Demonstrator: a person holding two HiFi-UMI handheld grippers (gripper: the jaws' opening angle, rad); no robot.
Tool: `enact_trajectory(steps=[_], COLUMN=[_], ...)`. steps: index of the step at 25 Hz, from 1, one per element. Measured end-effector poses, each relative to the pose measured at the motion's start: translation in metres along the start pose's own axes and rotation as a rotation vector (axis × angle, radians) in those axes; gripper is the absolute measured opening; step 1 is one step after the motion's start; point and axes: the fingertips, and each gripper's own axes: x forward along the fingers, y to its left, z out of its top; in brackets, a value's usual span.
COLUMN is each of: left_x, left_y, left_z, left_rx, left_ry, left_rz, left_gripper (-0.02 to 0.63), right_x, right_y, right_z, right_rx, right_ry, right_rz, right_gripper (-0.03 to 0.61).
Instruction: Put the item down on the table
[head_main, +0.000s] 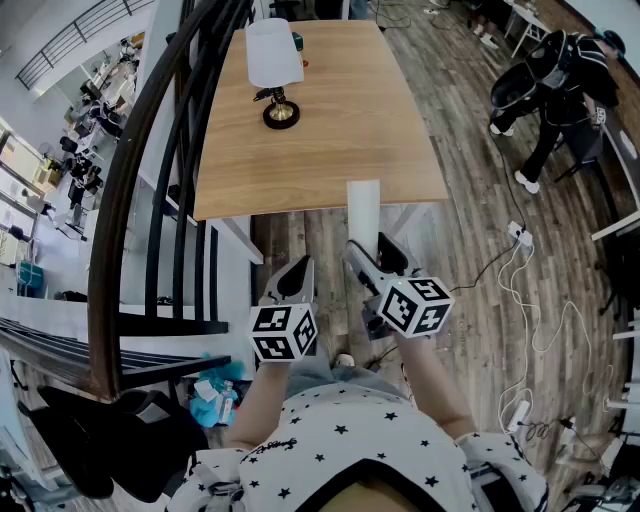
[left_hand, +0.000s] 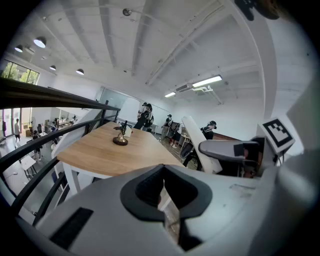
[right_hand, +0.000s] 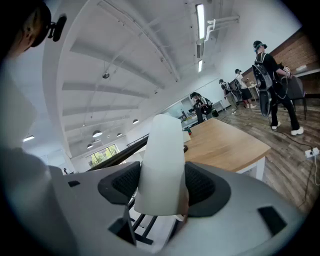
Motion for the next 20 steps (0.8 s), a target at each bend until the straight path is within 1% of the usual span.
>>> enact_trajectory(steps=[5,8,14,20], left_x=[-0.030,-0.041,-0.053,-0.064], left_y=[-0.047,-0.064,-0.074,-0.068], left_z=[-0.019,-0.022,-0.025,-0.021], left_rx=[0.020,0.030,0.072,0.077], left_ry=[0.003,-0.008,-0.023,-0.045], left_rz=[-0.039,-0.050,-0.055,-0.036], left_gripper=[0.012,0.012,0.012,0.012], right_x=[-0.053,-0.072,-0.086,-0.089], right_y=[-0.005,-0.005,0.004,0.016], right_z=[-0.004,-0.006,-0.007,-0.012], right_rx=[-0.034,-0.052,-0.072,-0.053], right_ry=[-0.013,-0.021,-0.049,-0.061], right_rz=[-0.013,-0.015,-0.002,0.021], right_gripper=[0.281,0.281,0.281,0.281])
